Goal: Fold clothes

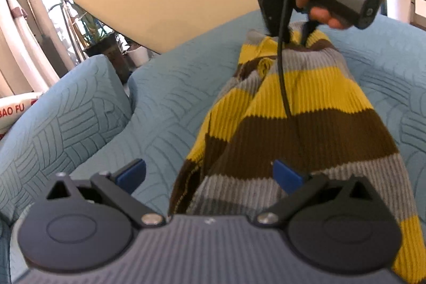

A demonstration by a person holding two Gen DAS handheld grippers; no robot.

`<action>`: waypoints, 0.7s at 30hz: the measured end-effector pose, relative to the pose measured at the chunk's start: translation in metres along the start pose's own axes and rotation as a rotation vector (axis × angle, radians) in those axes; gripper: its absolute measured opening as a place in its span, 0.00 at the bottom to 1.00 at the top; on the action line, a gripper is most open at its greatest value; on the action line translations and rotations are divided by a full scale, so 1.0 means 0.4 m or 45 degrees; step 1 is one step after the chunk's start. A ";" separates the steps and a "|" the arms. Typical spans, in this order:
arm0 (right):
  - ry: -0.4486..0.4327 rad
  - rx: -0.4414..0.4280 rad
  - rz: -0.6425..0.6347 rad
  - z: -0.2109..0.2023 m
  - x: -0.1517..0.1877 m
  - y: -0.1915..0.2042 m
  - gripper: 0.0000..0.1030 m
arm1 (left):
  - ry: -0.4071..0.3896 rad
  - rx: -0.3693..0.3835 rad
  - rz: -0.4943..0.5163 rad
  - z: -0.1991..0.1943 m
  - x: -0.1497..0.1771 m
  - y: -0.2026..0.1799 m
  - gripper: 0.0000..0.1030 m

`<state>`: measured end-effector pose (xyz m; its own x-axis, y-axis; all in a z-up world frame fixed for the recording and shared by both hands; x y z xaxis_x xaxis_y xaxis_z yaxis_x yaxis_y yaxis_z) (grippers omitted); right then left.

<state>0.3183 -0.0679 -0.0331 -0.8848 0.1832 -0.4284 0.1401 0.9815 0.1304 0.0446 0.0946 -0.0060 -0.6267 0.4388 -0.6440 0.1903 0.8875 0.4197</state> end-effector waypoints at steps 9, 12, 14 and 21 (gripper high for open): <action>-0.172 -0.238 0.042 -0.064 -0.026 0.073 0.17 | -0.022 0.017 -0.045 0.001 -0.001 0.011 1.00; -0.029 -0.206 0.046 0.040 0.021 0.075 0.42 | 0.073 0.101 -0.083 0.052 0.023 -0.009 1.00; -0.094 -0.228 0.003 0.032 0.043 0.071 0.43 | 0.079 0.122 -0.103 0.070 0.030 -0.016 1.00; -0.264 -0.433 -0.017 -0.297 0.190 -0.049 0.61 | 0.115 0.188 -0.197 0.078 0.041 0.001 1.00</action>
<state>0.1956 -0.0800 0.0380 -0.7720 0.2124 -0.5991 -0.0563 0.9160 0.3972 0.0579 0.1067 -0.0364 -0.7206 0.2878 -0.6307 0.1912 0.9570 0.2183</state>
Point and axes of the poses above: each gripper's, at about its wrist camera, not at the fingertips, and z roughly the way its jaws point, y to its left, x to its underside, the point moved 6 cm from there along z, roughly the way its jaws point, and after that the axes turned 11 degrees about z, right-handed, at the moved point
